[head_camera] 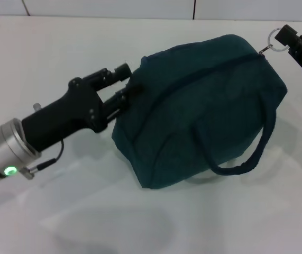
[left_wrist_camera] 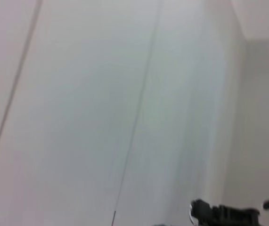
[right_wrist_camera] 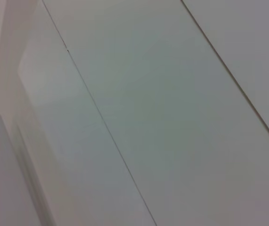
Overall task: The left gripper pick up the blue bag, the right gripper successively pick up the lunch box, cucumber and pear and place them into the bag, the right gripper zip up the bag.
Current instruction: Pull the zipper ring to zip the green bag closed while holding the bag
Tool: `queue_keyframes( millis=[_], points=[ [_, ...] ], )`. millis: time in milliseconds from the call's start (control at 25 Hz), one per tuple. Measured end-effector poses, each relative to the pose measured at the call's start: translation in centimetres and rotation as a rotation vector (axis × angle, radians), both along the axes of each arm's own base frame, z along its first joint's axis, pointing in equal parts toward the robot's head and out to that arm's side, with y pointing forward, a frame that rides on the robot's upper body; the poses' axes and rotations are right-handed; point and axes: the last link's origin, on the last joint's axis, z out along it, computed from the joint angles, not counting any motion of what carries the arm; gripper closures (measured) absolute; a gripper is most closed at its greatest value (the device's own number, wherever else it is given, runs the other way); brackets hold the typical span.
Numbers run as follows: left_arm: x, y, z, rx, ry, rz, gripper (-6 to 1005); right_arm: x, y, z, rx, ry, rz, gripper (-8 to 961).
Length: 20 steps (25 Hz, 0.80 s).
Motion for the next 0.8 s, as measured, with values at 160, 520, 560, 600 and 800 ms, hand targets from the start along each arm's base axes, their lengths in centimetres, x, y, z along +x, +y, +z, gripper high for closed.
queue_keyframes(
  millis=[160,520,560,600,800],
  points=[
    [0.5,1.5,1.8,-0.089,-0.028,0.027,644,-0.2,0.1,0.0,-0.002,0.001,0.005,831],
    [6.6,6.1,7.2,-0.256,0.230,-0.049,396,-0.4,0.2,-0.1,-0.004,0.004,0.011,828],
    [7.7,6.5,7.3,-0.280,0.283,-0.049,396,-0.4,0.2,-0.1,-0.004,0.004,0.011,827],
    [9.0,6.9,7.4,-0.299,0.336,-0.060,397,-0.4,0.2,-0.1,-0.004,0.004,0.011,827],
    [14.9,7.7,6.9,-0.357,0.571,-0.118,397,-0.3,0.2,0.0,-0.002,0.005,0.009,825]
  ],
)
